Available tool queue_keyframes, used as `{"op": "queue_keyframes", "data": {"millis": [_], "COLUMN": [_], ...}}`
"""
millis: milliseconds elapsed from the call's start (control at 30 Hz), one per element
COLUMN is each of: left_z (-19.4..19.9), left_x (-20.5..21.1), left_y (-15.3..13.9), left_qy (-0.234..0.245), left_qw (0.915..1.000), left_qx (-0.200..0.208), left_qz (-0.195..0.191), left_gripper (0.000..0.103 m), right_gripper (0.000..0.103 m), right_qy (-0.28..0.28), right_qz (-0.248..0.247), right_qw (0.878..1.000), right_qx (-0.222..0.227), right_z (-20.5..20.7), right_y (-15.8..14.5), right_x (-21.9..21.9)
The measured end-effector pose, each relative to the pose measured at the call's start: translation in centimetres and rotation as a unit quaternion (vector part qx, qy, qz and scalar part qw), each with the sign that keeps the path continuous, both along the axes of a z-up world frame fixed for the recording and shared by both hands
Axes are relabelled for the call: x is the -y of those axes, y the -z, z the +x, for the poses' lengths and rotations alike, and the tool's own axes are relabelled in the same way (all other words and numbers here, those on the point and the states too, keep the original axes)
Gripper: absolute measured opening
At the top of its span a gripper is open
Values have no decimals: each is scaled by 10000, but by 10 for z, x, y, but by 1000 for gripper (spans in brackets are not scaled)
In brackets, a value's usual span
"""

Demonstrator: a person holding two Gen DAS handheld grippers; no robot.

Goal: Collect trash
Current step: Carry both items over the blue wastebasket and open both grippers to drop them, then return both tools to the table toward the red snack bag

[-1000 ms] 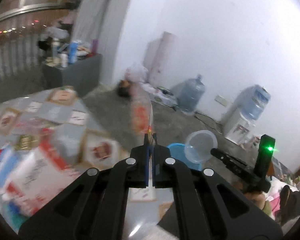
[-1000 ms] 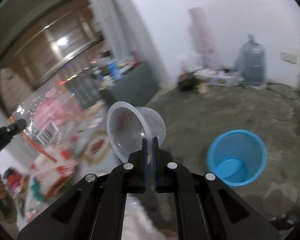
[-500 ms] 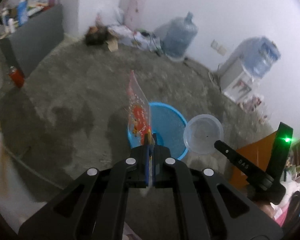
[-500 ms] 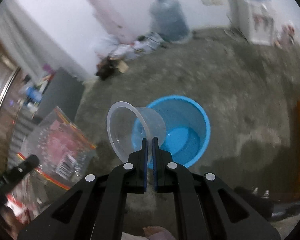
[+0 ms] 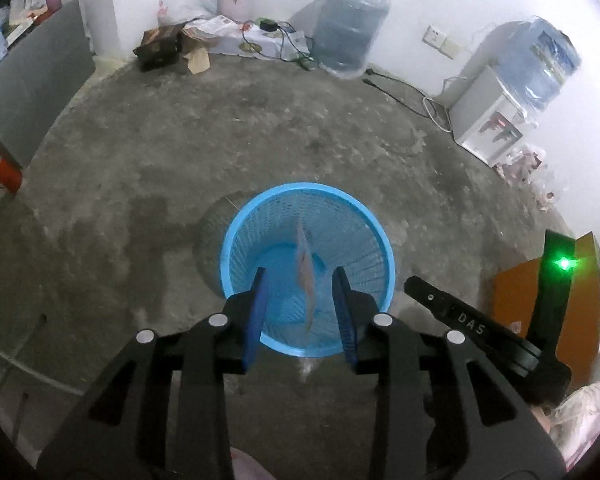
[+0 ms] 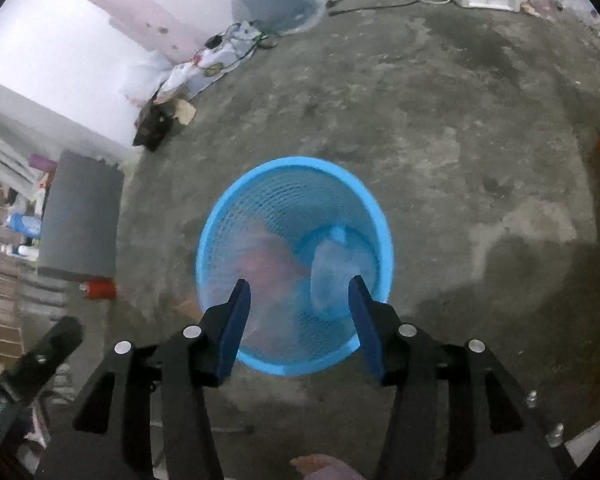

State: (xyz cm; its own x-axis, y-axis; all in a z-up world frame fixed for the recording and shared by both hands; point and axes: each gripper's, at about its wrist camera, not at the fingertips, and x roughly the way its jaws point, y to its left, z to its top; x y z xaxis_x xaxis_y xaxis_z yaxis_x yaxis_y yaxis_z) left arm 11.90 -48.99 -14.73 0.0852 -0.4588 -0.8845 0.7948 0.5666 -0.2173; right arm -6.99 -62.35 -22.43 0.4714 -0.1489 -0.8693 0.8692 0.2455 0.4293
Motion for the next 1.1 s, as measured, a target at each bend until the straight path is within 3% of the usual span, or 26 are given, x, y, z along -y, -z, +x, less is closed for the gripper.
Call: {"op": "queue_keyframes", "data": {"millis": [200,300,467,567,633,800,900,1033,1100], "left_z": [3,1,-8,-14,-19,-36,-45,-43,-40], "left_x": [-14,-25,-69,-108,-142,-221,-273,-344,-382], "left_y": [-25,-45,-100,-134,-160,-211,-236,-254,-262], "left_qy": [-150,-196,-284,-461,-593,-777,-897,-1227,-1536], "left_qw": [9994,9986,9947,9919,9884,9749,9667,9573,9489], "left_qx": [253,374,745,915,964,1563,1839,2044,2230], "left_qz": [-157,-311,-655,-749,-1016,-1380,-1538,-1633,-1618], "left_gripper": [32,33,43,45,46,56,61,63,64], "right_gripper": [55,65,80,90,96,96,96,96,96], "right_qy": [-76,-161,-321,-346,-424,-776,-1175,-1645,-1885], "right_qz": [-342,-699,-1459,-1995,-2364,-2877,-3035,-3490,-3618], "right_qw": [9994,9971,9869,9776,9692,9531,9450,9223,9129], "right_qx": [-34,-263,-609,-574,-545,-534,-311,-205,123], "right_z": [1,10,30,37,43,58,66,73,72], "right_y": [-24,-52,-116,-156,-181,-215,-225,-238,-247], "right_x": [-12,-25,-56,-83,-105,-152,-182,-222,-240]}}
